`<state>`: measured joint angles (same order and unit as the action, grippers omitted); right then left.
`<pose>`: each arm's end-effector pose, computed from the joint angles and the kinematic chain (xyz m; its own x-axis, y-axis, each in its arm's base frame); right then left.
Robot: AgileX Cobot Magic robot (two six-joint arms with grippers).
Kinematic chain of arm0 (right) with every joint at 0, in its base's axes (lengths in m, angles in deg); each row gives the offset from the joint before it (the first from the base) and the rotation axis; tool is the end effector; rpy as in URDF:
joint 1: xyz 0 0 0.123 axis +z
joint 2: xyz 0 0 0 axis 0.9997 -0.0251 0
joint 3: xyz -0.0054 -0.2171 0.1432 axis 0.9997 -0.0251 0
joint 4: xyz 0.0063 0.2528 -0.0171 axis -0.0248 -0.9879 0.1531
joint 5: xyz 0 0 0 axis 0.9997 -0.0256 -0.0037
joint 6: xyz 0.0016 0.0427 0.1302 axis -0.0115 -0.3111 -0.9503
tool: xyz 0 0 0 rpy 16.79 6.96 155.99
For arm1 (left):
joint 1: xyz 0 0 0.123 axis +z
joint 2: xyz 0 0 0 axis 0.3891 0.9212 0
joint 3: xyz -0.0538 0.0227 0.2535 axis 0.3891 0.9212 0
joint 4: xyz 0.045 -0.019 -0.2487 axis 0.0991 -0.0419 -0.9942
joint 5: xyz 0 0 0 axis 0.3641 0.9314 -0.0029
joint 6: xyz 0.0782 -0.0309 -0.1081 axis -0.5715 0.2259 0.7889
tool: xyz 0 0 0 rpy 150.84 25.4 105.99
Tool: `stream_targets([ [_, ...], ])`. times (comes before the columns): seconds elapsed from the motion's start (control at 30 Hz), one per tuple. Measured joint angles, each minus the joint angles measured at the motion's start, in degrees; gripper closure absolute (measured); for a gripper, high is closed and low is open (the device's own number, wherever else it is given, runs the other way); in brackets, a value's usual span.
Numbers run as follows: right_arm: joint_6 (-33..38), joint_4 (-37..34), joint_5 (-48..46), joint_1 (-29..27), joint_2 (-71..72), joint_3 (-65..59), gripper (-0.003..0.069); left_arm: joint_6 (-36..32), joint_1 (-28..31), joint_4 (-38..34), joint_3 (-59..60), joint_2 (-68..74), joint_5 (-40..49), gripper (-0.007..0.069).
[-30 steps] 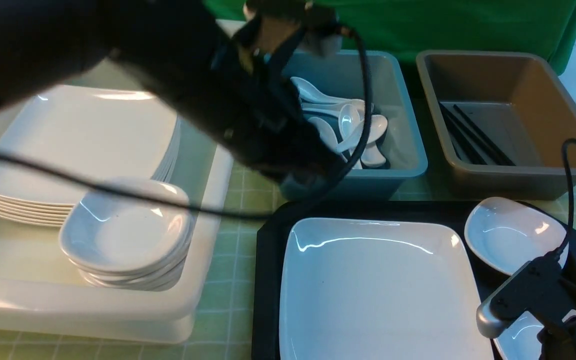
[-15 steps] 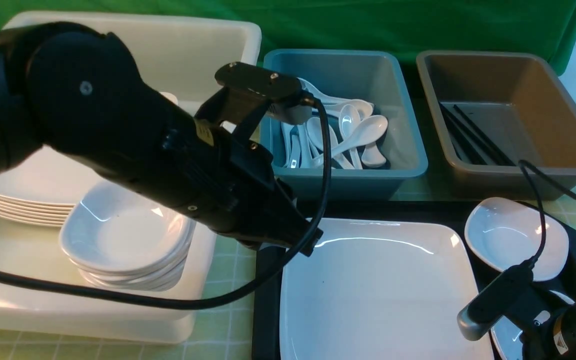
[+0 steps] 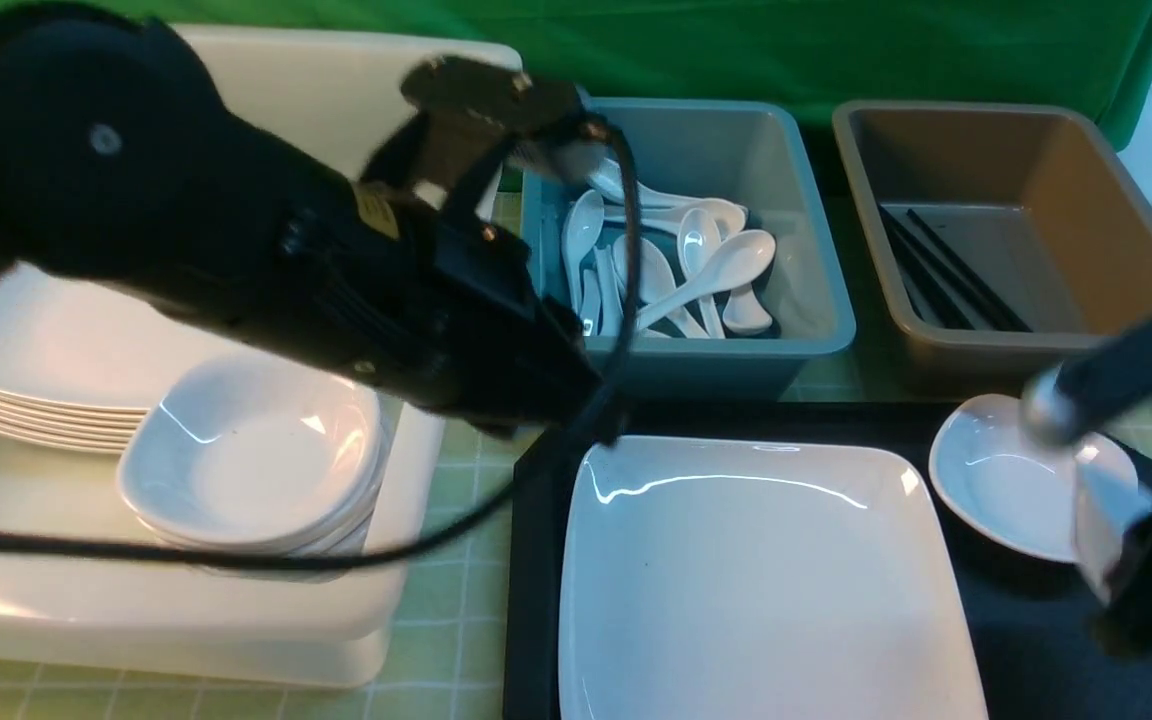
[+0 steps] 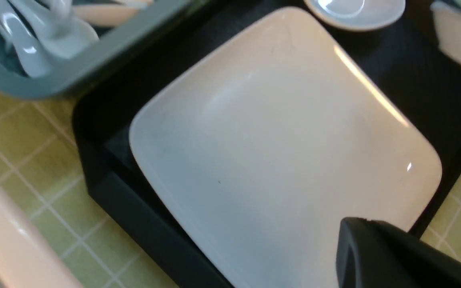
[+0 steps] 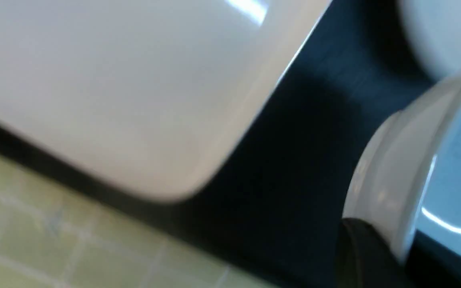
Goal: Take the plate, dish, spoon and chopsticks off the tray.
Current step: Use the right arm to put the small plate into the large storage box on the left
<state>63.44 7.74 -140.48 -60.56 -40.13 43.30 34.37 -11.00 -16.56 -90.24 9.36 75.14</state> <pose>0.2163 0.0974 0.2457 -0.7953 -0.4396 -0.4175 -0.4364 0.8931 -0.1090 0.2589 -0.2093 0.2969 -0.6058 0.3714 -0.7036 0.6524 0.7381 -0.1721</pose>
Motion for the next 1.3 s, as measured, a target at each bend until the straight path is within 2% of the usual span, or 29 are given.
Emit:
stream_targets([
  [0.03,0.8,-1.1,0.0,0.0,0.6,4.3,0.0631,1.0,2.2,0.3,-1.0,-0.9,0.4,0.0641],
  [0.17,10.8,-12.8,1.2,-0.1,-4.0,19.8,0.0631,2.2,14.3,0.9,-3.4,-4.6,2.3,0.0641],
  [0.27,17.1,-22.5,1.3,1.5,-12.6,30.1,0.0631,2.5,26.2,0.7,-3.5,-7.9,5.9,0.0641],
  [0.37,19.8,-25.2,1.7,6.1,-23.5,41.4,0.0631,1.7,37.7,-2.5,-3.5,-11.1,10.7,0.0640],
  [0.5,20.8,-26.1,1.7,12.5,-36.6,55.3,0.0631,-0.6,46.5,-8.0,-1.0,-16.3,12.8,0.0640],
  [0.77,21.2,-26.6,-1.0,21.6,-56.7,75.2,0.0630,1.7,50.6,-7.4,6.9,-27.2,14.0,0.0639],
  [1.13,22.2,-25.6,-2.0,25.3,-61.8,77.3,0.0627,4.3,50.6,-3.0,9.7,-30.9,14.9,0.0639],
  [1.3,22.2,-25.1,-6.1,26.2,-62.3,77.4,0.0575,4.4,50.6,-2.8,9.7,-30.9,15.0,0.0639],
])
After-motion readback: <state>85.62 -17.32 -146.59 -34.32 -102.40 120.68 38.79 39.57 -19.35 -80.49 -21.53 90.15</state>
